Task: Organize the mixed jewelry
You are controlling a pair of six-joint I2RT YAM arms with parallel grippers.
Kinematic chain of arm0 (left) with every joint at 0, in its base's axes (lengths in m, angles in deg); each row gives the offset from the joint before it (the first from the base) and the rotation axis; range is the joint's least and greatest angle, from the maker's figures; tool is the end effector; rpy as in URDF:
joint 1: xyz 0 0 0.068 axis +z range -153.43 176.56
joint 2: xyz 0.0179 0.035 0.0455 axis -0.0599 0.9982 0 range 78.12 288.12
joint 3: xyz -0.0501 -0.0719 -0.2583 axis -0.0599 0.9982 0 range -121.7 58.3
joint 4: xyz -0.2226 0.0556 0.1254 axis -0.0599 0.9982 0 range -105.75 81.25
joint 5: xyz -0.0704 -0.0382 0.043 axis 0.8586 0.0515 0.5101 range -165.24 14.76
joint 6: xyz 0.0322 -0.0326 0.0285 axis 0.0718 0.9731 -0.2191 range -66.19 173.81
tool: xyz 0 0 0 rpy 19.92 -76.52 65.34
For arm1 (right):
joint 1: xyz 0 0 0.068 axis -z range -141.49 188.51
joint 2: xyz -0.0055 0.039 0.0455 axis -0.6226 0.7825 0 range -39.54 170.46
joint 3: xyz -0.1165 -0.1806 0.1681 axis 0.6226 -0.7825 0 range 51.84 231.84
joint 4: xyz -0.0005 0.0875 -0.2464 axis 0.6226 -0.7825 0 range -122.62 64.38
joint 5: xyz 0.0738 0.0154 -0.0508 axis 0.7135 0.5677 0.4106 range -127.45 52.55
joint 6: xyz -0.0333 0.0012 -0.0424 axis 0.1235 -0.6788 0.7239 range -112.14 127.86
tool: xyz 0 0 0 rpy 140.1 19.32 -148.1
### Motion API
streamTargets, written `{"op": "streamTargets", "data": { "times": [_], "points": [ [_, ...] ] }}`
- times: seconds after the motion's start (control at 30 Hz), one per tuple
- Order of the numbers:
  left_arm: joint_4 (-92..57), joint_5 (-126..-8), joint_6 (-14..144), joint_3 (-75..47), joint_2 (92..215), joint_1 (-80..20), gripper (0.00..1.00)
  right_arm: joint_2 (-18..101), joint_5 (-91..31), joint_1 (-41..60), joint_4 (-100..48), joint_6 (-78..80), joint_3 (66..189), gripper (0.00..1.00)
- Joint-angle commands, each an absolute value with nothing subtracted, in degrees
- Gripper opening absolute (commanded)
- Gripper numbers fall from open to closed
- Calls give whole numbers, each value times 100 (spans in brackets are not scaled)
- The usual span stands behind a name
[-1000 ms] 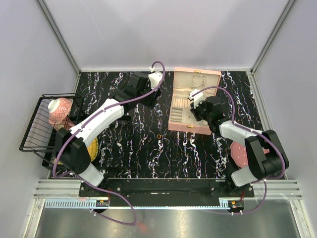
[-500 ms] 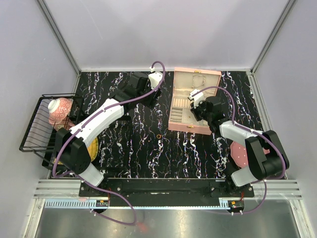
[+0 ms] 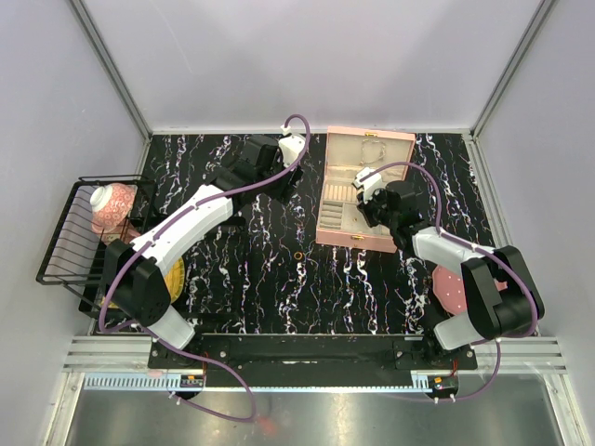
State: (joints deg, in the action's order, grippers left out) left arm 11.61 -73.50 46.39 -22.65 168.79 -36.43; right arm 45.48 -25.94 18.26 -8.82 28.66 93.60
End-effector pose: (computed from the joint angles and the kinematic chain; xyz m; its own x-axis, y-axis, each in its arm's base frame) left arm 0.3031 -0.1981 0.3291 -0.4286 0.4322 -0.7934 0.6252 0.7758 0.0849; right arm 0.2922 0.1154 0.2039 -0.2109 -0.4486 -0.8685 -0.6220 0.7470 -0.2348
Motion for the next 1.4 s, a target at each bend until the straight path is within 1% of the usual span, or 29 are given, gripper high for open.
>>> {"op": "streamTargets", "data": {
  "times": [0.0, 0.57, 1.37],
  "points": [
    [930, -7225, 4722, -2238, 16882, -3613, 64, 4422, -2602, 1742, -822, 2887, 9394, 1],
    [921, -7208, 4696, -2238, 16952, -3604, 64, 4791, -2910, 1742, -655, 2931, 9622, 0],
    [877, -7164, 4731, -2107, 16909, -3578, 64, 4800, -2989, 1742, -611, 3098, 9772, 0]
  ]
}}
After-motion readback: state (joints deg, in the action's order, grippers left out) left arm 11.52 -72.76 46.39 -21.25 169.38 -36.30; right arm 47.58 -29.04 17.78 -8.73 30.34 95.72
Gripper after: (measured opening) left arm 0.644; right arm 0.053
